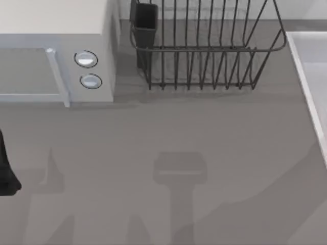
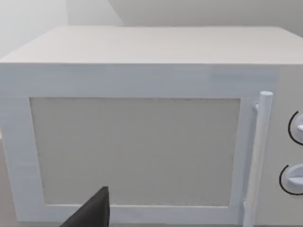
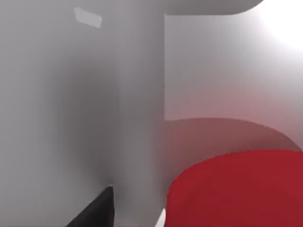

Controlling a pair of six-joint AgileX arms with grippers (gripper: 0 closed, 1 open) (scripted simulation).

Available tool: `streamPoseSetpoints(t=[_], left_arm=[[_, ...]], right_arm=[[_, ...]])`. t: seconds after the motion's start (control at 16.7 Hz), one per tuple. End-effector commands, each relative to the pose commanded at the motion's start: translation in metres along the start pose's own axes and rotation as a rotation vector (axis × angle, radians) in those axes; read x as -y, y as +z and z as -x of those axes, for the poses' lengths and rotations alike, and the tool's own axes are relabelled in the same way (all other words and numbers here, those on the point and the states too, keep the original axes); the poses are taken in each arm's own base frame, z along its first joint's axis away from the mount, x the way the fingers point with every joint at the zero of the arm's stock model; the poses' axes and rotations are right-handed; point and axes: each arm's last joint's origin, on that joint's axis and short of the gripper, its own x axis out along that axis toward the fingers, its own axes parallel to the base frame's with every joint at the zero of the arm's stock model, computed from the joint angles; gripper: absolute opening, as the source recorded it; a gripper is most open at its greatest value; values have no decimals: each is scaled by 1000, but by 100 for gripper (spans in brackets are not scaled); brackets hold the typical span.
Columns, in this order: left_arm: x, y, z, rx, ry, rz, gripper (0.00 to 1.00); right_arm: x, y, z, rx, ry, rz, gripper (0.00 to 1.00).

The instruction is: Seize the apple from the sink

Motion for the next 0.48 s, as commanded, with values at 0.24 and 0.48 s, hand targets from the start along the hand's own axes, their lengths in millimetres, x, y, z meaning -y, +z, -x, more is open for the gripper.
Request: streamPoseSetpoints(t=[0.24, 0.48], left_arm=[[0, 0, 0, 0, 0, 0, 100], [0, 0, 0, 0, 0, 0, 100]], right_arm=[[-1, -4, -15, -10, 3, -1, 100], [-1, -4, -15, -10, 3, -1, 85]])
